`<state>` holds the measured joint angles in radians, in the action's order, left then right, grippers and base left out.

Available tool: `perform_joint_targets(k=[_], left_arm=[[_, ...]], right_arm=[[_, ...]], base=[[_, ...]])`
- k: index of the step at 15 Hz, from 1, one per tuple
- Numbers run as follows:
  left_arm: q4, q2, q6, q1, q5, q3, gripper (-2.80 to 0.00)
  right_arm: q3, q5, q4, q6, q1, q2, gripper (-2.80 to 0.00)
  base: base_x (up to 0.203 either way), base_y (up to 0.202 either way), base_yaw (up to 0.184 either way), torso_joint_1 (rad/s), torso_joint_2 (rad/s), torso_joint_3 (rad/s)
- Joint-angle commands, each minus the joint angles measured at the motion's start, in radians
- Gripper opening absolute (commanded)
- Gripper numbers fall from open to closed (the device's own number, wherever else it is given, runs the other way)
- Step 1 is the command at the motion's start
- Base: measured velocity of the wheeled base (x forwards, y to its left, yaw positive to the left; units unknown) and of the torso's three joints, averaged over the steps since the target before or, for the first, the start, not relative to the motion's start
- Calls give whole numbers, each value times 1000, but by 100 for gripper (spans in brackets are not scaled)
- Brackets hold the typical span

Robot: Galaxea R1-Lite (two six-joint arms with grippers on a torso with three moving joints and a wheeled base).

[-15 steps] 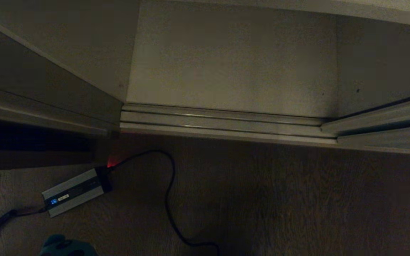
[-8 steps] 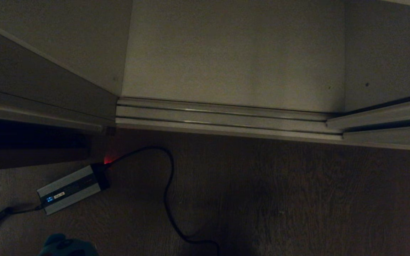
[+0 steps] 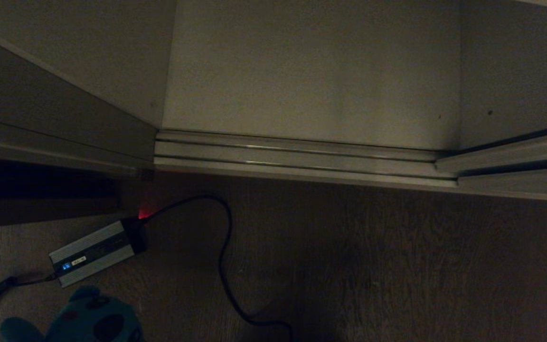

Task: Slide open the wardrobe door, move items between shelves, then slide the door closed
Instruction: Place the blue doll on the lower shelf

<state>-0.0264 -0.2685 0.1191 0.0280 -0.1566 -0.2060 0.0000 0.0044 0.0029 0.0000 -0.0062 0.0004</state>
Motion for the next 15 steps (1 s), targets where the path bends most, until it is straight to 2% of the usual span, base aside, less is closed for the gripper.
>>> perform_joint_targets(k=[1, 5, 8, 12, 15], left_arm=[[-66, -346, -45, 7, -31, -94, -280], [-184, -722, -98, 22, -138, -264, -280], [-215, -901, -115, 87, -171, -426, -280], [-213, -1023, -129, 199, -169, -598, -280], [-216, -1104, -143, 239, -117, -708, -280]], right_arm=[[3, 0, 0, 0, 0, 0, -280], [3, 0, 0, 0, 0, 0, -280], [3, 2, 0, 0, 0, 0, -280], [3, 0, 0, 0, 0, 0, -280], [3, 0, 0, 0, 0, 0, -280]], base=[[0, 0, 0, 0, 0, 0], [0, 0, 0, 0, 0, 0], [0, 0, 0, 0, 0, 0], [0, 0, 0, 0, 0, 0], [0, 0, 0, 0, 0, 0]])
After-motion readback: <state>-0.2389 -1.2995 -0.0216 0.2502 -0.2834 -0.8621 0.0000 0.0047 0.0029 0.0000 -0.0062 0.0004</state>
